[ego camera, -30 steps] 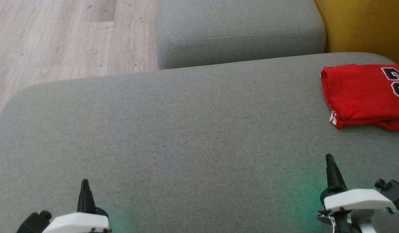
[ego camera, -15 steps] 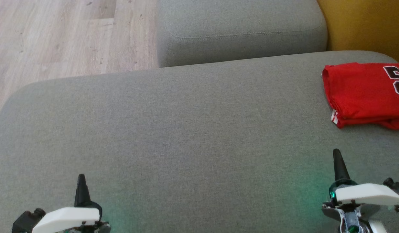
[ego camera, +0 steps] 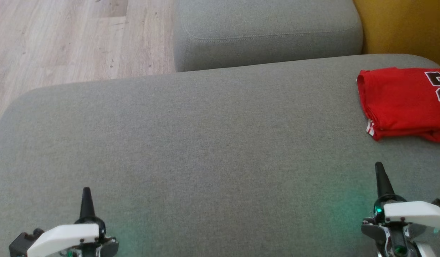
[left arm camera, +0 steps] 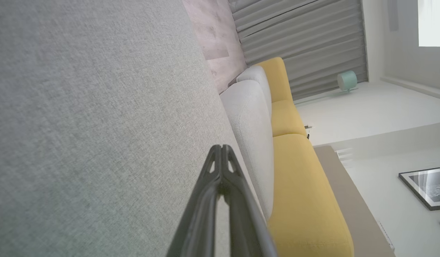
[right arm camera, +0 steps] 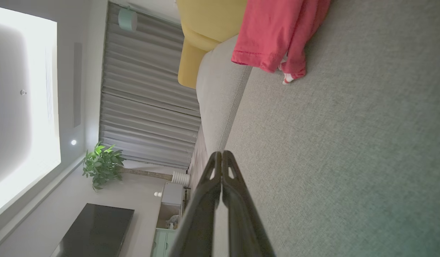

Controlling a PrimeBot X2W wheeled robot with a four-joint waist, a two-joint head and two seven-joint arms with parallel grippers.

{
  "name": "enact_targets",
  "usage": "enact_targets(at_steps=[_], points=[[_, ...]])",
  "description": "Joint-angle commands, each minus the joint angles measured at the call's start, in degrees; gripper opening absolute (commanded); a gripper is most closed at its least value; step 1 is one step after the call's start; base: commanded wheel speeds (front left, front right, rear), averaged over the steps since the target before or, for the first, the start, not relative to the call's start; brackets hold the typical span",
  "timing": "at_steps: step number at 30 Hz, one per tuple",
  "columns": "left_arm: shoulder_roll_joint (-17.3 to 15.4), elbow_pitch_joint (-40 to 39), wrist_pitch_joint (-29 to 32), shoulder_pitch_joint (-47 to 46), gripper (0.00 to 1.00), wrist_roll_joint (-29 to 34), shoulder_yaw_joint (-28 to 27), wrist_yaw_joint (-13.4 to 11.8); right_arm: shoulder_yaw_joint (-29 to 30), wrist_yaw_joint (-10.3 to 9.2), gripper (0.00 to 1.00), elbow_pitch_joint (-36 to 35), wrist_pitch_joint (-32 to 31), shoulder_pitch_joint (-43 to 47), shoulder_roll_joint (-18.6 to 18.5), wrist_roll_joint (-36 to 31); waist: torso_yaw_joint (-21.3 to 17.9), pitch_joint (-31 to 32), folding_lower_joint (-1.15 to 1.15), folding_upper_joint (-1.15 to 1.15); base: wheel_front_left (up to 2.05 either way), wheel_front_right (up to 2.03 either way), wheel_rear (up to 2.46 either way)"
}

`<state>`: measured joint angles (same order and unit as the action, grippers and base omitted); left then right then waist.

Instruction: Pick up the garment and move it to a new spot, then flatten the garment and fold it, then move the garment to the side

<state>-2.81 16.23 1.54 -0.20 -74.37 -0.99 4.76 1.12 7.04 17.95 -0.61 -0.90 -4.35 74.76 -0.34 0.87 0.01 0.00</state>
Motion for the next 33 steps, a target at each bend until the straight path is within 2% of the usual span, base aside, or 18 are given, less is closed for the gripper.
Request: enact_targets(at_steps=[1,26,33], points=[[-0.1,-2.0,0.6,-3.3,0.0,-2.0,-2.2,0.6,-0.1,0.36,0.0,-2.4,-0.6,-3.7,0.0,2.3,0.0,-0.1,0.0,0.0,0.0,0.0,0.0],[-0.1,-2.2,4.8,-5.9,0.0,-17.3,-5.4,2.7,4.1,0.45,0.0,-3.9,-4.8,-5.1,0.6,17.9,0.3,-1.0,-0.01,0.0,0.0,0.0,0.0],[-0.1,-2.2,4.9,-6.0,0.0,-17.8,-5.5,2.7,4.4,0.45,0.0,-4.0,-5.1,-5.2,0.7,18.3,0.3,-1.0,-0.01,0.0,0.0,0.0,0.0]])
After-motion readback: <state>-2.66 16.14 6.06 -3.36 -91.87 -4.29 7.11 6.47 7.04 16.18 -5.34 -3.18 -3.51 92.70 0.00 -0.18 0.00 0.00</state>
